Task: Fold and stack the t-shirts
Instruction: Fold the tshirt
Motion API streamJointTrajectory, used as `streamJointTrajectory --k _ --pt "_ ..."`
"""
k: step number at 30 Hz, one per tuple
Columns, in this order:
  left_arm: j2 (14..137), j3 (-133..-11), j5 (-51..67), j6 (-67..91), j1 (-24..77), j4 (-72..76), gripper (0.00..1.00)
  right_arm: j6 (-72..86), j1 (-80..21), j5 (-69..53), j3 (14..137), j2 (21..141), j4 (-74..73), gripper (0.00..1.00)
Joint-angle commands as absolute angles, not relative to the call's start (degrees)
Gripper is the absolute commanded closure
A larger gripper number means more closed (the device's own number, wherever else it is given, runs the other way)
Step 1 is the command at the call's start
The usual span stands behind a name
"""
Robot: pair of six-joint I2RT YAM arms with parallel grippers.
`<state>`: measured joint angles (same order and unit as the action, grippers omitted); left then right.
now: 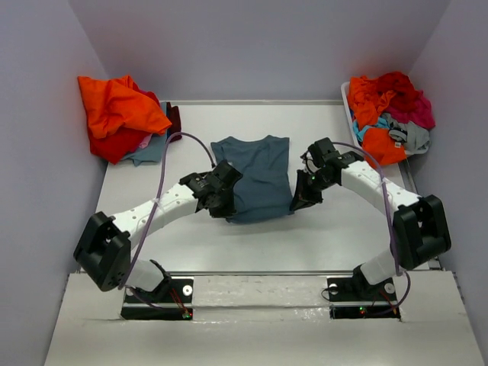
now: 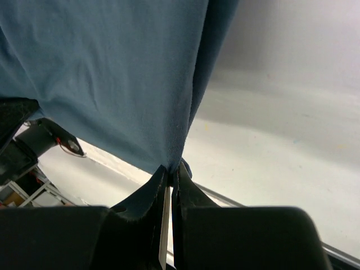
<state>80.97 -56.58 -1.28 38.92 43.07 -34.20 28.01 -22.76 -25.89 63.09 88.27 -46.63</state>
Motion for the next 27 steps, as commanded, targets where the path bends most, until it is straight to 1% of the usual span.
streamJointTrajectory --k 1,7,13,16,22,27 --pt "75.24 -55.37 -5.27 42.36 44.73 -39.98 0.94 27.16 -23.38 -24.35 62.05 82.90 -51.15 0.93" --pt "72.17 -56.95 -8.69 44.56 48.07 -43.59 0.94 27.33 -24.61 -24.26 63.37 78.93 -55.37 0.93" --pt "70.40 -62.91 -14.66 45.79 48.69 -46.67 0.94 27.25 -25.14 -22.33 68.01 78.05 -57.57 0.93" --pt "71.54 -65.82 -17.22 45.18 48.69 -47.20 0.94 27.07 -25.14 -20.40 70.04 80.06 -56.52 0.93" --pt "78.82 -73.20 -21.00 41.67 48.16 -46.58 0.94 27.60 -25.14 -18.46 75.49 85.33 -53.44 0.93" --pt "83.74 -76.90 -19.26 37.89 44.74 -44.30 0.94 26.98 -25.14 -16.44 83.03 91.31 -53.09 0.93"
